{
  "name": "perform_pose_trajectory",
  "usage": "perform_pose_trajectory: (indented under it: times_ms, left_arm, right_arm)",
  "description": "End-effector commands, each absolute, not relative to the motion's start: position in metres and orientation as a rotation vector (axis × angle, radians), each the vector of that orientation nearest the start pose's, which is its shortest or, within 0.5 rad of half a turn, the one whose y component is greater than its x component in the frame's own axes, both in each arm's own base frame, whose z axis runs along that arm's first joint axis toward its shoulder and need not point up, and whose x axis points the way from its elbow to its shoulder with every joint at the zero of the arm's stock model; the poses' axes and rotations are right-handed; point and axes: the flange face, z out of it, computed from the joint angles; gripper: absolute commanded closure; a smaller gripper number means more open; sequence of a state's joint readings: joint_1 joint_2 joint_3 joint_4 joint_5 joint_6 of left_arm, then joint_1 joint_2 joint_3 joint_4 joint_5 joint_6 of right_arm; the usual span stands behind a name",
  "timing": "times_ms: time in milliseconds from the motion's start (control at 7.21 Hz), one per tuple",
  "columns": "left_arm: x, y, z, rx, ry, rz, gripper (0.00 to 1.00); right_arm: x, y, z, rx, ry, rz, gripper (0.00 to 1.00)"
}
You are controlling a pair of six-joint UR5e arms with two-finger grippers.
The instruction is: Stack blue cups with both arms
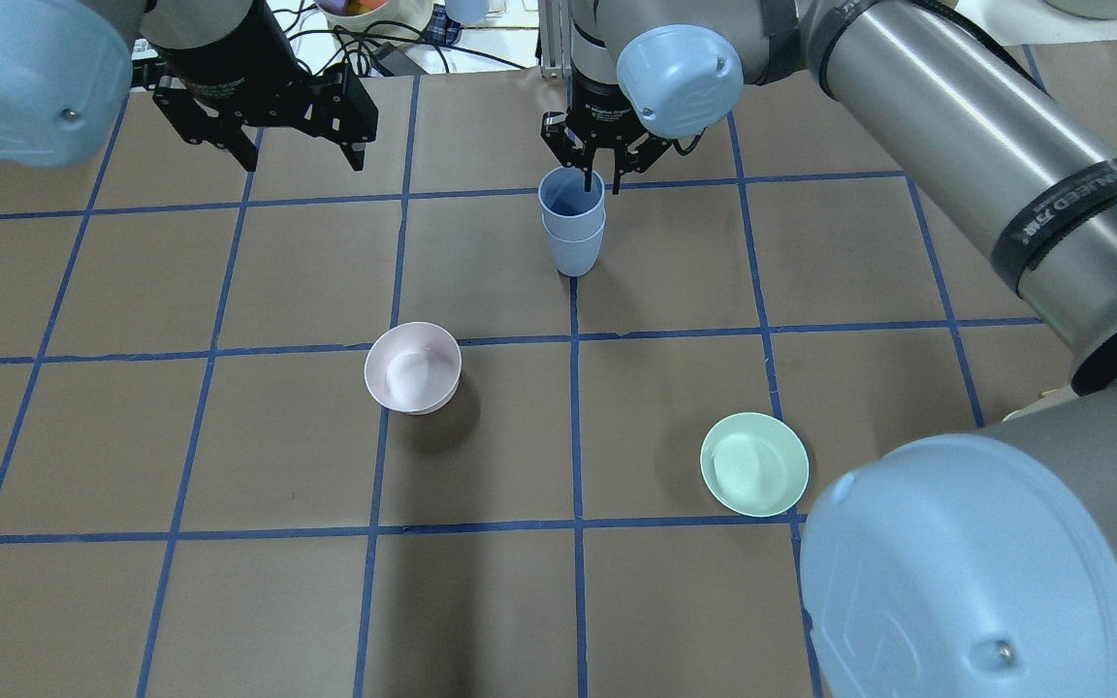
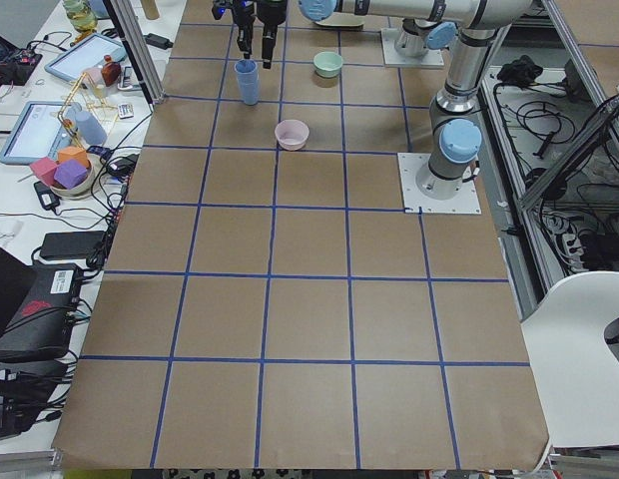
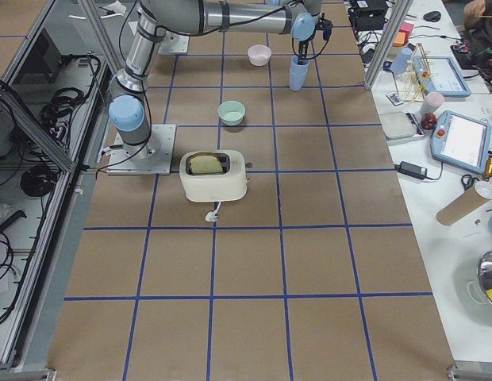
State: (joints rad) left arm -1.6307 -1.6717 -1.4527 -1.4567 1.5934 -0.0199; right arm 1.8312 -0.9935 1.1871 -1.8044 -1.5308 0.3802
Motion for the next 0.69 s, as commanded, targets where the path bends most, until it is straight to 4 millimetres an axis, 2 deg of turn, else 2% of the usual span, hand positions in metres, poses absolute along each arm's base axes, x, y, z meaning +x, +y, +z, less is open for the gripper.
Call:
perform_pose_trajectory:
  times_ms: [0, 139, 277, 416, 554]
  left_arm:
    - [-0.163, -0.538, 0.507, 0.060, 3.116, -0.207, 0.00]
    - [-0.164, -0.537, 0.507, 0.062, 3.117, -0.207, 0.00]
    - [-0.163, -0.538, 0.507, 0.060, 3.116, -0.207, 0.00]
    - [-0.163, -0.538, 0.507, 0.057, 3.117, -0.207, 0.00]
    - [-0.164, -0.537, 0.507, 0.060, 3.118, -0.207, 0.00]
  right_arm:
    - [0.274, -0.682, 0.381, 0.189, 3.081, -0.108, 0.00]
    - [0.230, -0.690, 0.395, 0.218, 3.124, -0.047, 0.02]
    - [0.184, -0.688, 0.427, 0.113, 3.200, -0.108, 0.05]
    - [0.161, -0.671, 0.455, 0.135, 3.202, -0.089, 0.02]
    - [0.156, -0.633, 0.483, 0.113, 3.205, -0.012, 0.04]
